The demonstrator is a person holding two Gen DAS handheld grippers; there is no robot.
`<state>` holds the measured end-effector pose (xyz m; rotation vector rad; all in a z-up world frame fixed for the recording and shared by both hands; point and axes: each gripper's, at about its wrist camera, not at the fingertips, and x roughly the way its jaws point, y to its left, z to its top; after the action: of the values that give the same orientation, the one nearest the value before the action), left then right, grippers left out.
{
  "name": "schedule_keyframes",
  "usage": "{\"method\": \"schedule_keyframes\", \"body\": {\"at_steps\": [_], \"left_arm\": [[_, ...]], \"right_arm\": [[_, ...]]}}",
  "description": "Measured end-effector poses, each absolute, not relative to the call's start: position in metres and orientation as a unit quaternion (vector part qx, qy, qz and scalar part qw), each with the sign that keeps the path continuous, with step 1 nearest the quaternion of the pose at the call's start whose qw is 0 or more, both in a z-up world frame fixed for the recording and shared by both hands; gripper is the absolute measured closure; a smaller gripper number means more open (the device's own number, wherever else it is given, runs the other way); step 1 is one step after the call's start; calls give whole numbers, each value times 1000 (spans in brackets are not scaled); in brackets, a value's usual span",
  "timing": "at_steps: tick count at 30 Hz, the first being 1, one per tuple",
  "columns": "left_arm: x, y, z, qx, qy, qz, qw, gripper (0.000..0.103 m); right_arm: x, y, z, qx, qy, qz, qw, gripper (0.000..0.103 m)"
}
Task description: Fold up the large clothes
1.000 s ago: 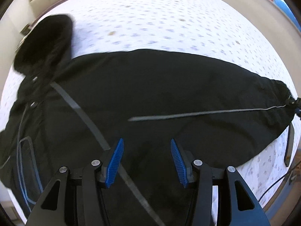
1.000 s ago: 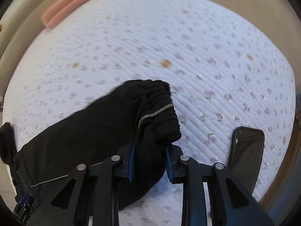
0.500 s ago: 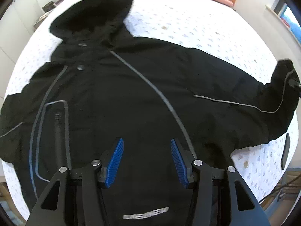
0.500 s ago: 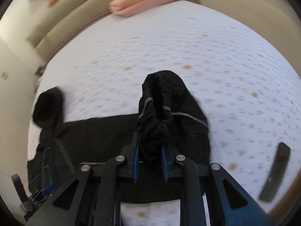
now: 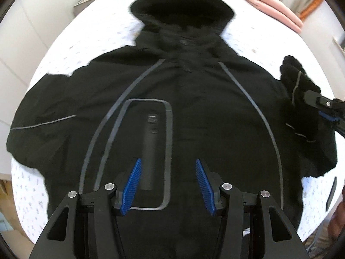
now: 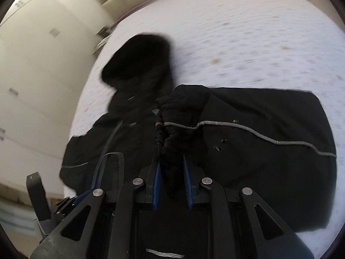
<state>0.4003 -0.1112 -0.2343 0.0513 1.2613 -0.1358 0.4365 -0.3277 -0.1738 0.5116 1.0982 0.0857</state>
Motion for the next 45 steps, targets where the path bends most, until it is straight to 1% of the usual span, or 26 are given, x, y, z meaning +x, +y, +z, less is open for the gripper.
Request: {"method": "schedule_keyframes", "body": {"at_steps": [6, 9, 14, 16, 18, 19, 21, 24, 26, 28, 29, 30, 31, 32, 35, 40, 45], "left_arm": [[411, -60, -237, -16, 589, -21, 808, 49], [414, -42, -245, -27, 597, -5, 801, 49], [414, -29, -256, -38, 608, 1, 793, 49], [412, -28, -260, -40, 612, 0, 790, 49], [413, -29, -262, -43, 614, -2, 788, 49], [414, -30, -263, -46, 615, -5, 788, 49], [417, -32, -261, -52, 613, -11, 788, 49], [424, -44, -259, -55, 610, -30, 790, 49], [430, -55, -258, -56, 608, -47, 791, 49], [436, -71, -256, -51, 602, -70, 793, 49], [439, -80, -254, -46, 599, -82, 796, 49], [441, -86, -253, -43, 596, -92, 797, 49], [444, -94, -252, -40, 594, -103, 797, 49], [446, -101, -252, -41, 592, -113, 797, 49], [453, -118, -254, -53, 595, -149, 788, 49], [459, -131, -269, -72, 611, -184, 767, 49], [464, -139, -281, -95, 612, -210, 756, 49]], "right_arm": [[464, -261, -209, 225, 553, 77, 799, 80], [473, -232, -238, 201, 579, 84, 786, 80], [480, -207, -288, 154, 630, 58, 759, 74], [481, -205, -287, 148, 630, 63, 759, 69], [481, -207, -283, 163, 635, 80, 751, 51], [479, -210, -279, 182, 637, 90, 744, 50], [472, -219, -264, 203, 631, 103, 742, 50], [451, -236, -224, 187, 603, 97, 770, 50], [437, -259, -200, 159, 573, 49, 803, 50], [432, -284, -196, 129, 561, -13, 817, 50], [430, -299, -201, 111, 563, -54, 817, 50], [429, -309, -211, 103, 572, -76, 810, 53], [429, -319, -222, 103, 582, -87, 802, 58], [428, -327, -235, 108, 593, -93, 793, 67], [430, -339, -294, 135, 643, -68, 751, 67], [424, -352, -291, 171, 627, -57, 757, 67], [428, -350, -291, 154, 629, -49, 760, 67]]}}
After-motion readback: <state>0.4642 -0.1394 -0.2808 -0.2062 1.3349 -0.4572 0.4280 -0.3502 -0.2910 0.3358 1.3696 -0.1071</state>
